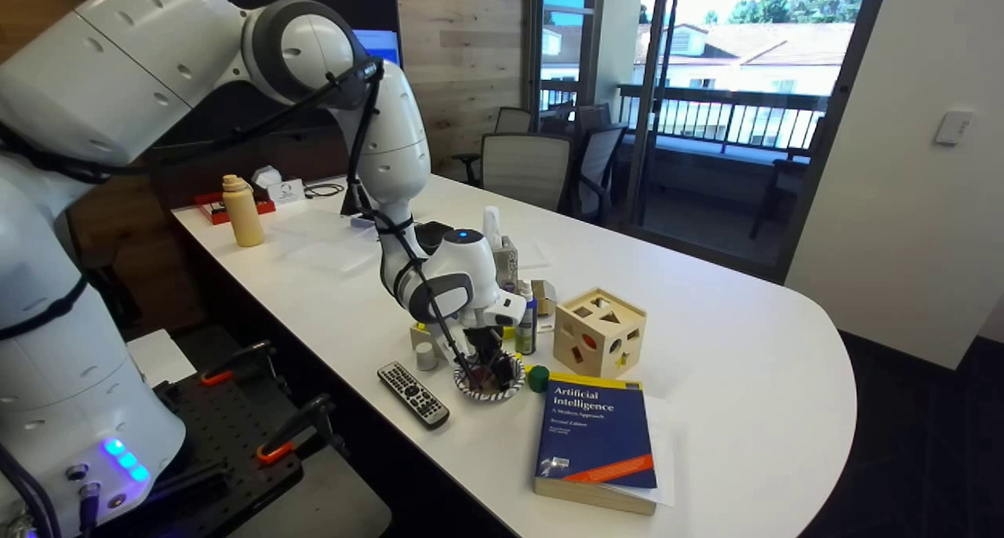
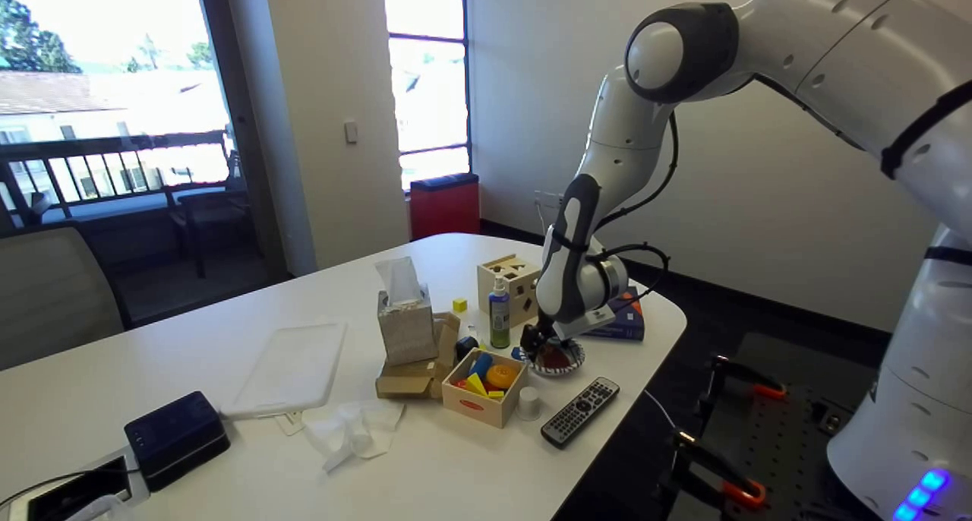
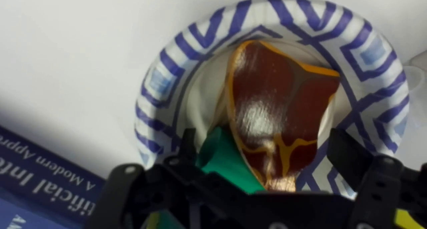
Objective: Move the brown item from the bowl and put it in the box
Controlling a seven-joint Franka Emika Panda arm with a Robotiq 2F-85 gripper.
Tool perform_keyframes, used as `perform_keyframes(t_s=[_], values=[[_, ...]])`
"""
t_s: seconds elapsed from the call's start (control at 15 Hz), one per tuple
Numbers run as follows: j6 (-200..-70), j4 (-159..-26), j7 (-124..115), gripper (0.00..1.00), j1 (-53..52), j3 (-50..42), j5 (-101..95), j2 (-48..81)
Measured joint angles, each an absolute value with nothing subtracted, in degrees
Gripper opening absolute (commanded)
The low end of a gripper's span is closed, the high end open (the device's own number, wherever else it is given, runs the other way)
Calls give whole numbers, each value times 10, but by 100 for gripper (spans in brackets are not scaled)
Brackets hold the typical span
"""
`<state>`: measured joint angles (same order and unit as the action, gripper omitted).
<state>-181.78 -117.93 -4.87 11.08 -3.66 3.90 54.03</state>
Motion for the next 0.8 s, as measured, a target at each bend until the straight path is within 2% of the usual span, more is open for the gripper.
perform_keyframes(t_s=[0.8], values=[[-1689, -1176, -49, 100, 108, -34, 41, 506]])
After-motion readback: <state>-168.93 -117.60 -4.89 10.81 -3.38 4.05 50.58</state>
